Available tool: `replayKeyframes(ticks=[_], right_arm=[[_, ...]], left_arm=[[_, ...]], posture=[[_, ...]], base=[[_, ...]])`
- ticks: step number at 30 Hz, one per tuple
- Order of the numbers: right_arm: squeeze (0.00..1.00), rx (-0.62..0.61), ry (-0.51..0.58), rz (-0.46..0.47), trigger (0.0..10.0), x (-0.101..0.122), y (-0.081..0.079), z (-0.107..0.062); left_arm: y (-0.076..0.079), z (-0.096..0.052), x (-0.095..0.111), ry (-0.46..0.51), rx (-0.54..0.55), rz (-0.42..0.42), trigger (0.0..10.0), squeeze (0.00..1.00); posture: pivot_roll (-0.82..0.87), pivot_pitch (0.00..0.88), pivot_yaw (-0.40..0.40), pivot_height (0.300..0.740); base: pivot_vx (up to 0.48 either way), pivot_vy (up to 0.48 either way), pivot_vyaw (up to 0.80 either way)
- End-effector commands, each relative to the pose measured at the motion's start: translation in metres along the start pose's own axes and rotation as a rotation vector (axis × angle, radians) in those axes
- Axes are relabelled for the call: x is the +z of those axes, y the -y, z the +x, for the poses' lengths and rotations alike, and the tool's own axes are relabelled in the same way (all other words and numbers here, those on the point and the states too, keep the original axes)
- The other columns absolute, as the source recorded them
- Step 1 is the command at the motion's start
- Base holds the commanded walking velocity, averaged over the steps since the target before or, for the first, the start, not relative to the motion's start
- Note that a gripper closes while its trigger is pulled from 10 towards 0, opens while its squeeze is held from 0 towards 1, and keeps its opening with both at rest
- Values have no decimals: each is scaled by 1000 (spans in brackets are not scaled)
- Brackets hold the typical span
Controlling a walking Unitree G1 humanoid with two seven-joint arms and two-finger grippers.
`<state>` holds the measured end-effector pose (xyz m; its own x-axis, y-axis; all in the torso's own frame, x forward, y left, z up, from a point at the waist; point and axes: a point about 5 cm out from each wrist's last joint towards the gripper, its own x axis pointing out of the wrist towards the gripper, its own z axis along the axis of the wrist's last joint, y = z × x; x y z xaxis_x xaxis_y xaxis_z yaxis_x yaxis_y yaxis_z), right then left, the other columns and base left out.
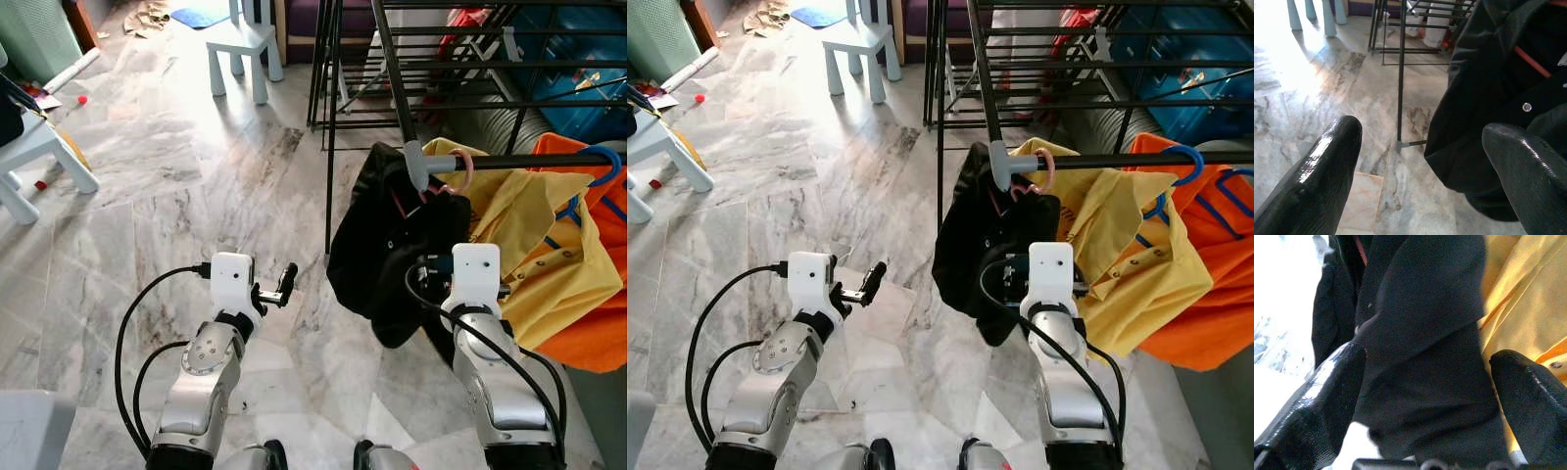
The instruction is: Hang hanger
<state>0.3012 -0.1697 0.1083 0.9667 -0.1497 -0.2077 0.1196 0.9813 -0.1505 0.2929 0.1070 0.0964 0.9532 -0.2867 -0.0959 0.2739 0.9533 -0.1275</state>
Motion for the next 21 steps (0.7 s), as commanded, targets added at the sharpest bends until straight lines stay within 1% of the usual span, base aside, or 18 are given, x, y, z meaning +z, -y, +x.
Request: replayKeyframes(ticks=[1, 4, 6, 7, 10, 12, 16, 17, 18, 19, 21], right_arm=[[0, -10, -25, -4, 10000, -7, 10, 4], [0, -3, -36, -21, 10000, -10, 16, 9], [0, 48, -30, -65, 10000, -9, 20, 17], [0, 48, -30, -65, 10000, -9, 20, 17], [0, 67, -37, -81, 10000, -8, 26, 24], [0, 63, -37, -80, 10000, -5, 32, 29], [0, 118, -3, -85, 10000, 6, 33, 38], [0, 132, 8, -84, 9216, 8, 32, 39], [0, 142, 15, -84, 9216, 10, 32, 39], [0, 160, 26, -90, 6627, 12, 31, 40], [0, 182, 34, -96, 6627, 14, 30, 42]], left_arm=[[1, -3, -6, -26, -9, 4, 10000, 0], [2, -2, -5, -26, -11, 7, 10000, 0], [1, -2, -5, -25, -9, 9, 10000, 0], [1, -2, -5, -25, -9, 9, 10000, 0], [1, -2, -5, -25, -8, 12, 10000, 0], [1, -2, -5, -26, -8, 14, 10000, 0], [0, -3, -7, -34, -3, 25, 10000, 0], [0, -3, -7, -39, -6, 26, 10000, 0], [1, -3, -8, -43, -8, 27, 10000, 0], [0, -3, -8, -44, -9, 27, 10000, 0], [0, -3, -8, -42, -7, 28, 10000, 0]], posture=[[-125, 199, 1, 740], [-123, 199, 1, 740], [-122, 199, 2, 740], [-122, 199, 2, 740], [-121, 198, -2, 740], [-119, 199, -3, 740], [-119, 199, -3, 740], [-119, 199, -3, 740], [-119, 199, -3, 740], [-119, 199, -3, 740], [-119, 199, -3, 740]], base=[[0, 0, 0], [0, 0, 0], [0, 0, 0], [0, 0, 0], [0, 0, 0], [0, 0, 0], [0, 0, 0], [0, 0, 0], [0, 0, 0], [0, 0, 0], [0, 0, 0]])
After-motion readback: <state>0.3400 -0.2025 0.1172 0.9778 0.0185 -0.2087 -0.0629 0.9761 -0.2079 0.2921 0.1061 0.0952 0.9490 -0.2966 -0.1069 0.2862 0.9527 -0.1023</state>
